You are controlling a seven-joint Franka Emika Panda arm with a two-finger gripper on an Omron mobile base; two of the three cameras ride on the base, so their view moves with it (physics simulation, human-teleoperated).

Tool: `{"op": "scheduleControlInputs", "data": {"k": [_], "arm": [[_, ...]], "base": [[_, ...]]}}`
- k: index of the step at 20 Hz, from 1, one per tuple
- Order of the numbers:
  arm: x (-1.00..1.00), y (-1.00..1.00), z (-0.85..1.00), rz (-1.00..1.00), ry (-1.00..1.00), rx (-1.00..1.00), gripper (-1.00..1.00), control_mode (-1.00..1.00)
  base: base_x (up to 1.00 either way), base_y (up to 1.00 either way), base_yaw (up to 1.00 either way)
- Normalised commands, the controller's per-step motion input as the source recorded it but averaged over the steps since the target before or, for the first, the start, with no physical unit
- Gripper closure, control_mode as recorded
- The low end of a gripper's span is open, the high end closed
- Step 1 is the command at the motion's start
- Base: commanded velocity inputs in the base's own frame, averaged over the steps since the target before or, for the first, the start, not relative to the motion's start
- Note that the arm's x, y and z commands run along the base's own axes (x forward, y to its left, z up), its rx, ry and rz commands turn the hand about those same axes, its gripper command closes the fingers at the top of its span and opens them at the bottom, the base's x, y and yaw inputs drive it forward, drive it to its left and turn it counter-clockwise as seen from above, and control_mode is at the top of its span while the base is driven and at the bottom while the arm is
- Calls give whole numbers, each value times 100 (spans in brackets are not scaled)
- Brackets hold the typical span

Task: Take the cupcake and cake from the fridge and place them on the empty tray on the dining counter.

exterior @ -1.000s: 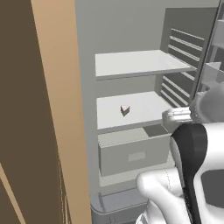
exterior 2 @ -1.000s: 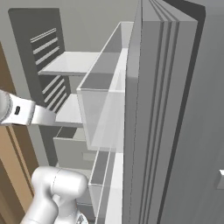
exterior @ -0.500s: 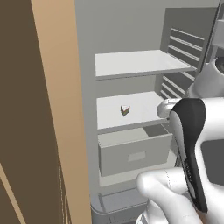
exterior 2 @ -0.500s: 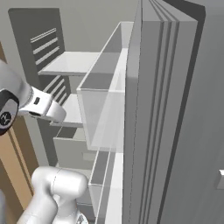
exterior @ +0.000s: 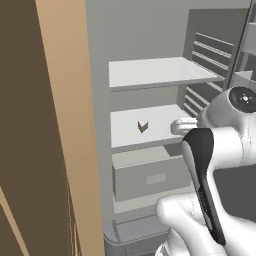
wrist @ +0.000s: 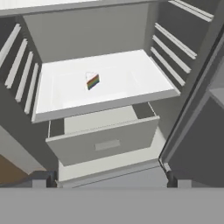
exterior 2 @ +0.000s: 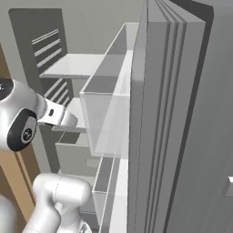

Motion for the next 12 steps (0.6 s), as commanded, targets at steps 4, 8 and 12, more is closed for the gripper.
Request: {"op": "scheduleControlInputs", "data": {"k": [4,8,12], "arm": [[62,0,-16,0,5,5,-100,-100],[62,0,-4,0,9,2,-100,-100],[59,0,-15,0,2,0,-100,-100]], "base": [[0,0,0],[0,0,0],[0,0,0]]}}
